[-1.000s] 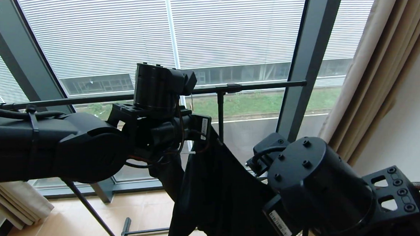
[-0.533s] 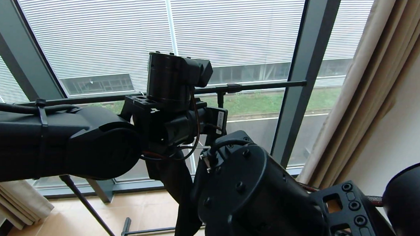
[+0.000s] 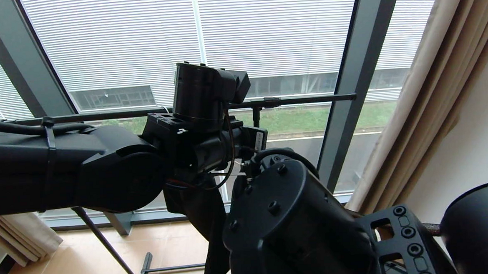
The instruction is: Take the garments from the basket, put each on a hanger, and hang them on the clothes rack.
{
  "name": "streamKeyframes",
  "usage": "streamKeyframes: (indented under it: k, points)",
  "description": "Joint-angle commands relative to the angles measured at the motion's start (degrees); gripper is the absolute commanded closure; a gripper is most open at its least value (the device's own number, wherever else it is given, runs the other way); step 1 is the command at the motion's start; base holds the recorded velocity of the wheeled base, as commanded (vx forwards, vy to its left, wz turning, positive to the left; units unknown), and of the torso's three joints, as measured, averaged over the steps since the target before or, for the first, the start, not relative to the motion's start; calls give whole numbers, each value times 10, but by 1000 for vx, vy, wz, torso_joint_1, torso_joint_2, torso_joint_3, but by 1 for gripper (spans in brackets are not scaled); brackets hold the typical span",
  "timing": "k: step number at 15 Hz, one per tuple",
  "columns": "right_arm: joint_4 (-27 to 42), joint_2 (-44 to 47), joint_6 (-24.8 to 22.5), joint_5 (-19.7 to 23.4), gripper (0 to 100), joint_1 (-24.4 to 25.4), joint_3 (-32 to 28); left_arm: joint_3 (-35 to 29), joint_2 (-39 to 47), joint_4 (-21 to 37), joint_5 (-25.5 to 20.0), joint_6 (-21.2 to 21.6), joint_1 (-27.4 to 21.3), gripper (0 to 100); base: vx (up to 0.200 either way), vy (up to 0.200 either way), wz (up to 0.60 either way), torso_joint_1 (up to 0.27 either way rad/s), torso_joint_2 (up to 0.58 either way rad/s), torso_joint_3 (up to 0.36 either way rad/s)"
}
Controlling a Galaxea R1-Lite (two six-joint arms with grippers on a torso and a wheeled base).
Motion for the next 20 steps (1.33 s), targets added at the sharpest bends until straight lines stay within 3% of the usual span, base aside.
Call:
streamKeyframes:
  k: [1,2,4,5,8,9,12,14,16,18,20]
  points:
    - [6,-40,-13,-3,100,-23,45,14,-14,1,0,1,2,100,0,0,0,0,0,0]
    - [8,-63,-31,-7,100,-66,94,26,-28,6,1,1,8,100,0,0,0,0,0,0]
    - [8,-66,-51,-13,100,-117,111,29,-41,32,3,4,10,100,0,0,0,0,0,0]
    - [5,-59,-77,-13,100,-177,110,28,-63,77,3,5,10,100,0,0,0,0,0,0]
    - [-26,-25,-110,-11,100,-232,78,41,-97,131,3,25,10,100,0,0,0,0,0,0]
    - [-42,11,-120,-11,100,-253,35,55,-111,153,4,32,9,100,0,0,0,0,0,0]
    - [-41,60,-122,-11,100,-259,-47,90,-129,185,5,33,-8,100,0,0,0,0,0,0]
    - [-35,109,-128,-10,100,-261,-136,143,-133,193,3,31,-46,100,0,0,0,0,0,0]
    - [-36,142,-134,-6,100,-261,-184,166,-129,192,2,22,-92,100,0,0,0,0,0,0]
    - [-37,152,-134,-5,100,-261,-198,168,-128,192,-1,9,-104,100,0,0,0,0,0,0]
    - [-35,188,-135,25,100,-258,-255,165,-129,190,-34,-36,-114,100,0,0,0,0,0,0]
